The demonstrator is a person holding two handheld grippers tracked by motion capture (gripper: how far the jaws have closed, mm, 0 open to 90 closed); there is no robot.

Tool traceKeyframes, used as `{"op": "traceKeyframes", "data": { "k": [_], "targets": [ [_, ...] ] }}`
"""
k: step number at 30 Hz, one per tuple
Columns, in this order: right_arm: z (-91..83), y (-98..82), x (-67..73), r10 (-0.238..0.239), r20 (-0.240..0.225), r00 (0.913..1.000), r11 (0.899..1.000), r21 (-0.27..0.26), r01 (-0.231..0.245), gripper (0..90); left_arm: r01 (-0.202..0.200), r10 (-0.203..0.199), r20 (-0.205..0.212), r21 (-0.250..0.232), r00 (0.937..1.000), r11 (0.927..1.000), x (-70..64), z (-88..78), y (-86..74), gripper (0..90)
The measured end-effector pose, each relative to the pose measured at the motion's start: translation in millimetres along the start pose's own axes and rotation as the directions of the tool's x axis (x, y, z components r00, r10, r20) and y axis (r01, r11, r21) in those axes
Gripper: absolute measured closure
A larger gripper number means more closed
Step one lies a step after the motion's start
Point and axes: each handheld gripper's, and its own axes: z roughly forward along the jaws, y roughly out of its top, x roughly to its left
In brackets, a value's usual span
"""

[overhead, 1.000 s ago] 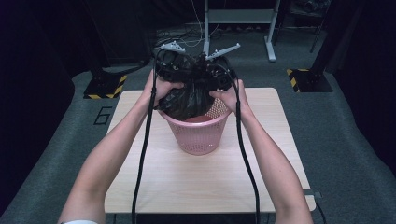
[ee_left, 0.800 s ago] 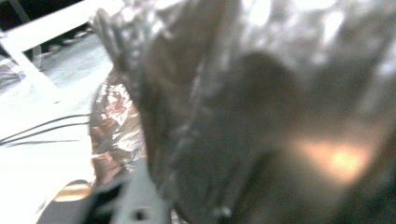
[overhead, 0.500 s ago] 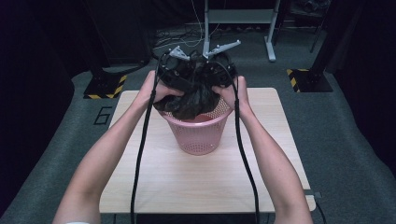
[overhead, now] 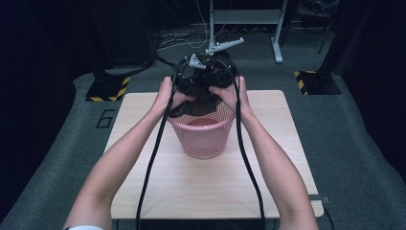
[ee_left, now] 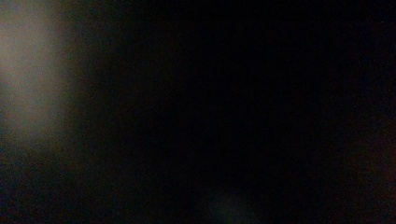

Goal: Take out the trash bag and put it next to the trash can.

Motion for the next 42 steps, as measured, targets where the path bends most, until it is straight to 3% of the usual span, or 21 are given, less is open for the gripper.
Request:
{"op": "traceKeyframes", "data": {
  "k": [4,7,13,20,27,33,37,42],
  "targets": [
    [-2.7,-1.5,-2.0,0.015,-0.001,0.9999,1.000,-0.002,-0.015,89.9,0.023,-0.023,0.004,-0.032,0.9997,0.9992,4.8,1.9,-2.2,77.6],
    [-6.0,-2.9,-4.6,0.029,0.019,0.9994,0.999,0.018,-0.030,85.2,0.036,-0.036,-0.017,-0.025,0.9992,0.9991,7.1,3.4,-1.5,83.2],
    [-23.1,-7.3,-9.1,0.052,0.081,0.9953,0.995,0.083,-0.059,43.7,0.091,-0.092,-0.024,-0.038,0.9955,0.9951,14.5,4.8,-1.0,84.2],
    [-41.8,-27.8,-18.6,0.072,0.096,0.9928,0.990,0.115,-0.082,20.6,0.104,-0.105,-0.032,-0.034,0.9939,0.9940,16.2,2.7,2.8,84.3],
    [-54.2,-48.9,-24.3,0.068,0.126,0.9897,0.985,0.149,-0.086,13.2,0.123,-0.125,-0.037,-0.055,0.9915,0.9910,20.8,-10.2,5.0,84.4],
    [-72.6,-69.8,-27.4,0.073,0.150,0.9860,0.989,0.115,-0.091,4.8,0.147,-0.150,-0.036,-0.088,0.9880,0.9853,28.9,-28.8,5.3,84.4],
    [-83.7,-89.1,-32.9,0.088,0.182,0.9794,0.990,0.089,-0.105,0.0,0.150,-0.156,-0.046,-0.111,0.9866,0.9823,32.6,-42.3,5.5,84.4],
    [-96.0,-124.7,-46.2,0.124,0.251,0.9601,0.989,0.048,-0.140,0.0,0.146,-0.157,-0.069,-0.137,0.9853,0.9797,39.0,-62.1,4.6,84.4]
  ]
}}
